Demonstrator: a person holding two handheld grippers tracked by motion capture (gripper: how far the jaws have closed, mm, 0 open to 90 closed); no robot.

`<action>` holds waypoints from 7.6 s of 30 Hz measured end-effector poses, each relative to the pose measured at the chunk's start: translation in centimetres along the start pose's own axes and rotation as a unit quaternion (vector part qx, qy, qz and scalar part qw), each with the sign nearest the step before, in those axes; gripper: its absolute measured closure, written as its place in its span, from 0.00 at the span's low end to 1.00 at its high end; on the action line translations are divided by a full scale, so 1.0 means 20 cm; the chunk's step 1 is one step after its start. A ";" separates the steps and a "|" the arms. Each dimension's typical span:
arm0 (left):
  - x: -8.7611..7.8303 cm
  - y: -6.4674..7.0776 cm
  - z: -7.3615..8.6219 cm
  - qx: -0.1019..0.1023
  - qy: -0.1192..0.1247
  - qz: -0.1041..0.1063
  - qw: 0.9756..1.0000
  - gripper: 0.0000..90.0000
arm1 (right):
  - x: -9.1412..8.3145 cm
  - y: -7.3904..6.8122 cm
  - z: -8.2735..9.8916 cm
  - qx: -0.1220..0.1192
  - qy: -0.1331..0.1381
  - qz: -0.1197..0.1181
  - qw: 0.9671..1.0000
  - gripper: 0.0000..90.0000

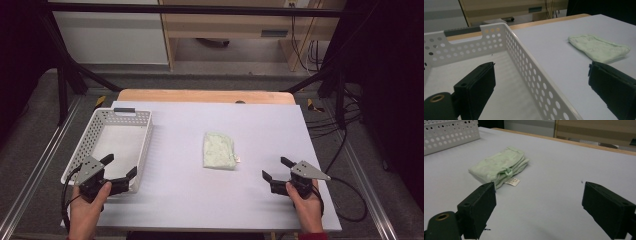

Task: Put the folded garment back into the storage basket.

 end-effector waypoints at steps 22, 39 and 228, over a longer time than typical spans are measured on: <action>0.04 0.12 -0.07 0.013 0.008 0.008 1.000 0.09 | -0.01 -0.02 -0.02 0.000 0.004 -0.008 1.000 0.08; 0.16 0.36 -0.13 0.056 -0.018 0.048 0.997 0.10 | -0.02 -0.03 -0.02 0.002 0.004 -0.010 1.000 0.08; 0.27 0.47 0.21 0.031 -0.130 0.094 0.986 0.64 | 0.29 -1.05 -0.01 -0.162 -0.152 -0.198 0.955 0.55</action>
Point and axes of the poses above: each handheld gripper's, and its own axes: x roughly forward along the jaws, z roughly out of its underside, y roughly to its right, the point moved 3 cm from there along x, roughly forward along the jaws, and after that the axes turned 8 degrees about z, right-handed, at the moved point
